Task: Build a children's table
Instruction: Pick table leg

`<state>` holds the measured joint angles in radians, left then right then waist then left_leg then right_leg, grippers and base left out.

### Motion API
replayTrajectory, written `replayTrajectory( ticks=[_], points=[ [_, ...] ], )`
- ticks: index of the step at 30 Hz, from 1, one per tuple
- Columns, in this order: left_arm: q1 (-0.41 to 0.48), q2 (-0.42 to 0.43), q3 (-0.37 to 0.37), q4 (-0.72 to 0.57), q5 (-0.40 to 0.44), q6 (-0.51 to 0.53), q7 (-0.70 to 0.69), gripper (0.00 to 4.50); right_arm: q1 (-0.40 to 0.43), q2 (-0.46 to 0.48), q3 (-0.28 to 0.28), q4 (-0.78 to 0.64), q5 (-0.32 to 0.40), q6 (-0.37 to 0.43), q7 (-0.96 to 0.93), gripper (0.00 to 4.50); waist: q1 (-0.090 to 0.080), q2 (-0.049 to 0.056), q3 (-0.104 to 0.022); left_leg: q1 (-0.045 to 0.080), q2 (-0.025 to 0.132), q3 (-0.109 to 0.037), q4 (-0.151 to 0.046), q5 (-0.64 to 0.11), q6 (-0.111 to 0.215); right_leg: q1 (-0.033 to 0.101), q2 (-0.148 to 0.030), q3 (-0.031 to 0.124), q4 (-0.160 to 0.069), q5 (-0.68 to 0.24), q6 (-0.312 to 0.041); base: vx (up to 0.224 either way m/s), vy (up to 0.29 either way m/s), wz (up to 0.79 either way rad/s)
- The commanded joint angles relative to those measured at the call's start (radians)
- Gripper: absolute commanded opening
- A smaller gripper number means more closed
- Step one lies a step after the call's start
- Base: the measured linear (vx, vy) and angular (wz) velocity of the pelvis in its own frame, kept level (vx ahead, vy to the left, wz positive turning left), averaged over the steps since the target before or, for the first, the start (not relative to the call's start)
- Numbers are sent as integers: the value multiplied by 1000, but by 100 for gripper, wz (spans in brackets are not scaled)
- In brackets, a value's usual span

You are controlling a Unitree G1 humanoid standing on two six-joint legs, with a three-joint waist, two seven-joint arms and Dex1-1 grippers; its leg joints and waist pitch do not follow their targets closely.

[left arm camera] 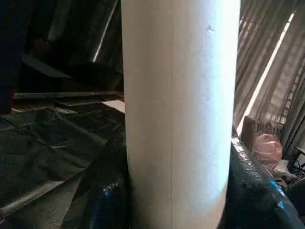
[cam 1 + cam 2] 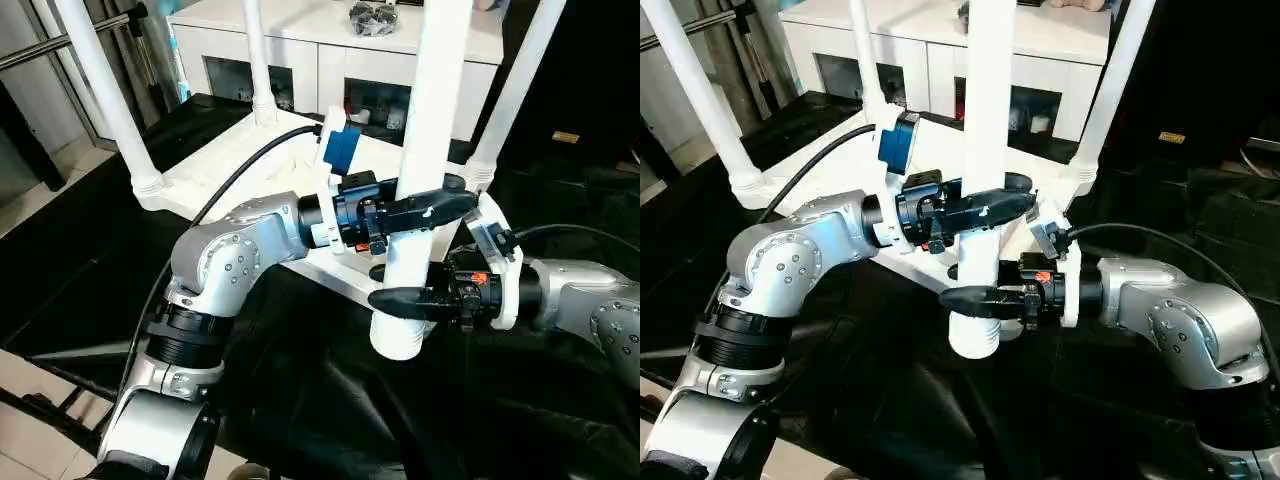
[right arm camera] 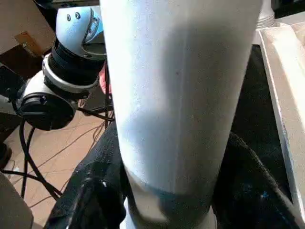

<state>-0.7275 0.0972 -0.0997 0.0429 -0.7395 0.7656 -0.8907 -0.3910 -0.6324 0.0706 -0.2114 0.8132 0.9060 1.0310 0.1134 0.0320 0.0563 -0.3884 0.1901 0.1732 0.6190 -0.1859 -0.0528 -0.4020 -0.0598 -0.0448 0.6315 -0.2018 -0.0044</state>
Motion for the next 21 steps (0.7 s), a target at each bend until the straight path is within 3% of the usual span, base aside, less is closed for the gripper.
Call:
replayTrajectory(
  ticks=[1,6,9,12,15,16,17,18,20,21],
  points=[
    [-22,1,-10,-25,4,3,-9,187,-5,-6,2,-5,1,8,9,201,3,-26,-75,10,29,-7,-60,-51,50,61,-69,41,-72,-103,-209,0,0,0],
    [-17,1,-19,-19,34,-24,9,186,4,2,1,-11,-4,3,-3,191,2,-24,-75,11,29,-7,-59,-51,48,61,-68,41,-72,-101,-208,0,0,0],
    [-17,-13,-3,-1,33,-23,41,256,12,12,-8,-19,6,7,-15,191,2,-24,-76,11,29,-7,-58,-50,48,61,-68,41,-72,-94,-213,0,0,0],
    [-4,-32,14,-6,45,-77,56,269,25,28,-20,-28,14,5,-34,190,2,-24,-76,10,30,-7,-59,-49,52,62,-69,41,-73,-90,-210,0,0,0],
    [4,-61,47,1,37,-112,87,304,32,40,-30,-33,18,2,-50,189,2,-25,-77,9,30,-7,-58,-53,49,64,-70,41,-74,-86,-215,0,0,0],
    [14,-105,93,9,44,-195,140,304,40,65,-52,-36,27,-9,-79,189,1,-25,-76,8,30,-8,-58,-57,50,64,-70,40,-75,-91,-217,0,0,0],
    [14,-105,93,9,44,-195,140,304,40,65,-52,-36,27,-9,-79,189,2,-25,-76,8,30,-8,-58,-59,49,64,-71,40,-75,-92,-216,0,0,0],
    [23,-154,144,16,26,-254,190,304,46,89,-72,-40,37,-16,-109,189,0,-25,-76,7,29,-8,-58,-62,49,67,-70,39,-76,-97,-214,0,0,0],
    [29,-173,168,22,4,-262,202,304,51,105,-84,-42,39,-25,-130,189,3,-26,-77,9,29,-7,-58,-65,48,64,-71,40,-78,-108,-212,0,0,0],
    [32,-175,172,23,0,-266,202,304,54,113,-90,-45,39,-28,-141,189,3,-21,-75,9,29,-8,-59,-69,47,62,-71,40,-78,-118,-210,0,0,0]
  ],
)
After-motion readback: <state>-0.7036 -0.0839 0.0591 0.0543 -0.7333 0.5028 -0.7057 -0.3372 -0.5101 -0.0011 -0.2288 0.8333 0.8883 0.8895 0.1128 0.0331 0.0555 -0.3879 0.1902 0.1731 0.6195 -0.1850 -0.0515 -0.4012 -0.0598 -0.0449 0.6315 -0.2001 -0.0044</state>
